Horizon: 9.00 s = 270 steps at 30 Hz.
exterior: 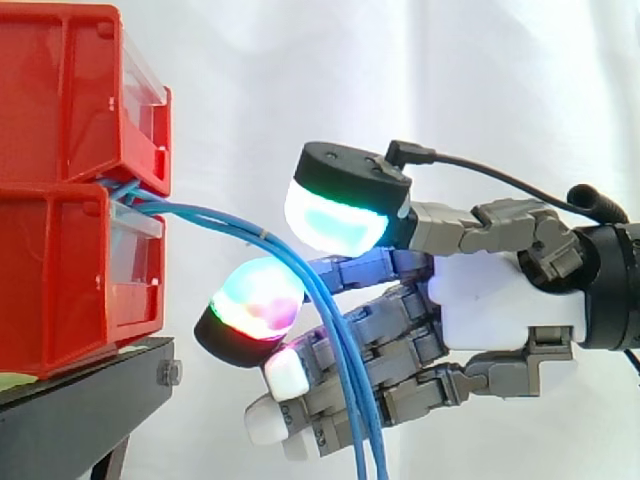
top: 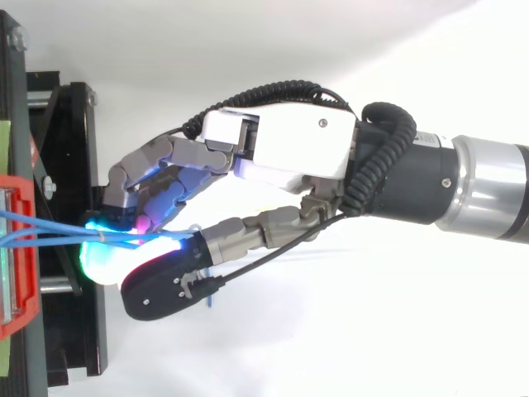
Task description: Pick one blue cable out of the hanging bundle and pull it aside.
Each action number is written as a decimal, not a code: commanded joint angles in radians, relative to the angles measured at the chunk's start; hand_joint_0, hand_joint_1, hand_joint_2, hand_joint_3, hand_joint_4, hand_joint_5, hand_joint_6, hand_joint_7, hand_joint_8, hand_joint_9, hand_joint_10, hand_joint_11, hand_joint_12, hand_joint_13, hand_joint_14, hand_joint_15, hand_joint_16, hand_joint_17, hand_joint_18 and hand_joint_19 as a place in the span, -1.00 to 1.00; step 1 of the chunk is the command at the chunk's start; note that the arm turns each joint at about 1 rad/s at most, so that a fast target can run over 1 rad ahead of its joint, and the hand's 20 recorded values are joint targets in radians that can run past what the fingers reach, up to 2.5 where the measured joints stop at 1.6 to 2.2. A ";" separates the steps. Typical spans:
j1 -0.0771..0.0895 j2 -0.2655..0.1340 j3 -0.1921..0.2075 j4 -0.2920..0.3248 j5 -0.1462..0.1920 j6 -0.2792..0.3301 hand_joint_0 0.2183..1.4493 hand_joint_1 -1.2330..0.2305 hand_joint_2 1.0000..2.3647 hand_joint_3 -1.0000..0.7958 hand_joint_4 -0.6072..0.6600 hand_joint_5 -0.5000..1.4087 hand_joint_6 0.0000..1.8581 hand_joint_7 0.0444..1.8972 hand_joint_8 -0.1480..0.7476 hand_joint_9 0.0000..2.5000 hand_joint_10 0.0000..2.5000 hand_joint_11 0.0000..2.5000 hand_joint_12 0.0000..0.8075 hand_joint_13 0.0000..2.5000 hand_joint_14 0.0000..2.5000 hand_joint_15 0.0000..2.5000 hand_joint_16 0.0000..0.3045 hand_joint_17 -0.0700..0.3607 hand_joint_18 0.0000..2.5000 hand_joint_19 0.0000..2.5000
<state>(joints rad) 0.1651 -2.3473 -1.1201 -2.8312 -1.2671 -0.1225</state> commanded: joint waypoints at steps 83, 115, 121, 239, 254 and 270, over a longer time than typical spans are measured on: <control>-0.079 0.028 0.123 -0.209 -0.060 -0.091 -0.32 -0.34 -0.97 0.09 -0.09 -0.66 0.05 -0.21 -0.05 -0.38 -0.98 -0.55 -0.16 -0.45 -0.98 -0.64 -0.66 -0.13 -0.56 -0.71; -0.088 0.046 0.125 -0.232 -0.058 -0.146 -0.46 -0.11 -0.98 -0.26 0.10 -0.66 0.01 -0.24 -0.04 -0.34 -0.98 -0.53 -0.17 -0.44 -0.99 -0.63 -0.66 -0.13 -0.56 -0.66; -0.088 0.046 0.122 -0.240 -0.058 -0.149 -0.52 0.09 -1.00 -0.40 0.17 -0.65 -0.06 -0.26 -0.01 -0.33 -0.99 -0.54 -0.14 -0.44 -0.99 -0.63 -0.64 -0.10 -0.55 -0.66; -0.090 0.036 0.082 -0.303 -0.066 0.029 -0.43 -0.32 -0.86 0.15 -0.11 -0.57 0.00 -0.03 0.07 -0.16 -0.99 -0.55 -0.04 -0.32 -0.99 -0.64 -0.56 0.02 -0.39 -0.70; -0.090 0.036 0.100 -0.341 -0.077 0.029 -0.48 -0.09 -0.98 -0.27 0.06 -0.60 -0.03 -0.04 -0.03 -0.22 -0.98 -0.53 -0.17 -0.38 -0.98 -0.61 -0.66 -0.13 -0.51 -0.64; -0.091 0.036 0.105 -0.341 -0.077 0.029 -0.42 0.00 -0.97 -0.17 0.05 -0.59 -0.03 -0.01 -0.03 -0.21 -0.98 -0.53 -0.18 -0.38 -0.98 -0.61 -0.66 -0.14 -0.52 -0.63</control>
<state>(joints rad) 0.0737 -2.3117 -1.0181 -3.1722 -1.3447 -0.0930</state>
